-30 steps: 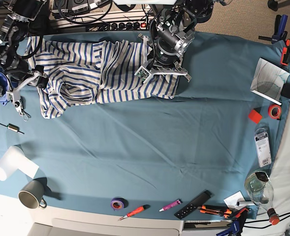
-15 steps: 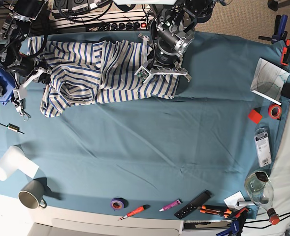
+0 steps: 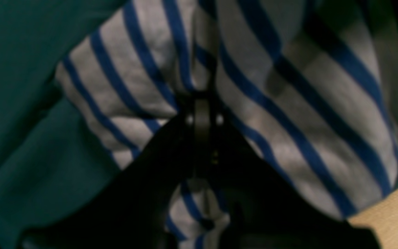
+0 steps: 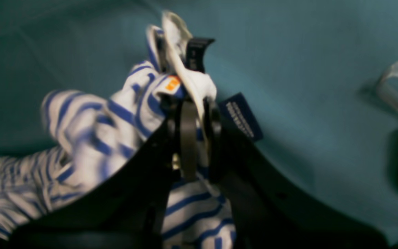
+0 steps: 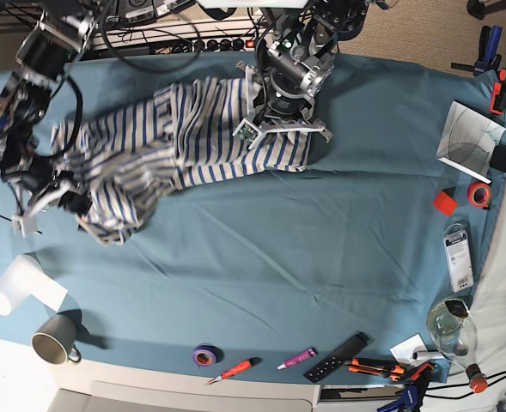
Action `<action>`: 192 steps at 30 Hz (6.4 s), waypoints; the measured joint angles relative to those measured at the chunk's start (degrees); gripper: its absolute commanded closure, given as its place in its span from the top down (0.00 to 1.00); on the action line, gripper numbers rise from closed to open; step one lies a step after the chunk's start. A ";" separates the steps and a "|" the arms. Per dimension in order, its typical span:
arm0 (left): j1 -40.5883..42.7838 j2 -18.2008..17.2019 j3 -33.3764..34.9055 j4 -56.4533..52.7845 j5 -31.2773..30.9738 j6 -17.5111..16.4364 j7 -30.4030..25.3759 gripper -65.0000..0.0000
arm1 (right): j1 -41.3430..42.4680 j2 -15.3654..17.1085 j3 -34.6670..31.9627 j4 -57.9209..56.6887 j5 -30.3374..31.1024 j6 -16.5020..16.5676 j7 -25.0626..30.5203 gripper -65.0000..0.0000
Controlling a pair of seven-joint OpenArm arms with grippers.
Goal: Fold the T-shirt properly
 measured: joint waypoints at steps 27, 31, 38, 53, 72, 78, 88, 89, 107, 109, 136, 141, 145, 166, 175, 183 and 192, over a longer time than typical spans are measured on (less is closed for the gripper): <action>-3.15 4.52 0.26 -1.29 -3.93 -1.53 2.25 0.00 | 6.16 0.39 -12.02 -0.04 8.81 3.87 -6.67 0.00; -3.15 4.52 0.26 -1.29 -2.40 -1.53 3.26 0.00 | 6.01 0.42 -12.68 -0.04 19.39 6.58 -6.93 0.00; -2.99 4.52 0.26 0.90 -1.73 2.19 5.68 0.00 | 1.73 5.07 -12.76 4.35 37.33 10.08 -7.10 0.00; 2.27 3.89 -0.13 12.57 13.51 9.44 7.28 0.00 | -12.85 8.22 -12.85 18.84 38.91 11.19 -7.04 0.00; 7.28 2.71 -1.01 19.23 32.37 12.44 11.67 0.00 | -15.10 8.48 -33.68 20.13 38.86 11.19 -6.80 0.00; 8.11 1.29 -1.14 22.77 34.82 12.46 11.65 0.00 | -15.10 4.92 -37.81 20.13 38.71 11.23 -6.75 0.00; 8.15 1.22 -1.14 22.97 35.28 12.48 11.65 0.00 | -15.08 0.96 -40.02 20.13 34.97 11.19 -6.80 0.00; 8.15 1.22 -1.14 22.95 35.28 12.46 11.65 0.00 | -15.08 1.18 -40.02 20.13 34.99 11.21 -6.78 0.02; 8.31 1.22 -1.16 22.97 35.23 12.48 11.21 0.00 | -14.95 4.17 -39.60 35.15 39.10 11.37 -6.86 0.24; 8.41 1.22 -1.16 22.97 35.23 12.50 10.99 0.00 | -14.99 4.15 -36.70 36.00 39.76 11.37 -6.86 0.24; 8.61 1.38 -1.40 23.02 35.01 12.66 8.17 0.00 | -14.25 0.26 -15.52 36.28 34.56 11.41 -6.80 0.00; 8.61 1.22 -1.77 24.13 21.11 8.46 3.37 0.00 | -14.01 -0.09 -3.13 35.95 15.85 5.90 -3.32 0.00; 8.09 1.49 -1.77 23.61 15.87 3.45 -3.61 0.00 | -13.70 1.05 1.20 31.50 12.83 2.58 0.31 0.00; 7.37 0.98 -1.75 23.41 13.07 1.55 1.14 0.00 | -2.67 1.36 -26.82 4.66 13.44 2.56 -6.40 0.00; 8.35 0.44 -1.38 24.26 9.57 0.07 0.28 0.00 | -7.69 2.19 -27.12 13.88 26.84 6.91 -6.34 0.00; 8.33 0.42 -1.38 24.26 9.57 0.11 0.20 0.00 | -16.04 6.58 -27.23 18.10 27.45 6.88 -6.43 0.00; 8.31 0.39 -1.38 24.26 9.57 0.11 0.24 0.00 | -19.47 10.10 -27.52 25.88 39.60 9.20 -6.67 0.00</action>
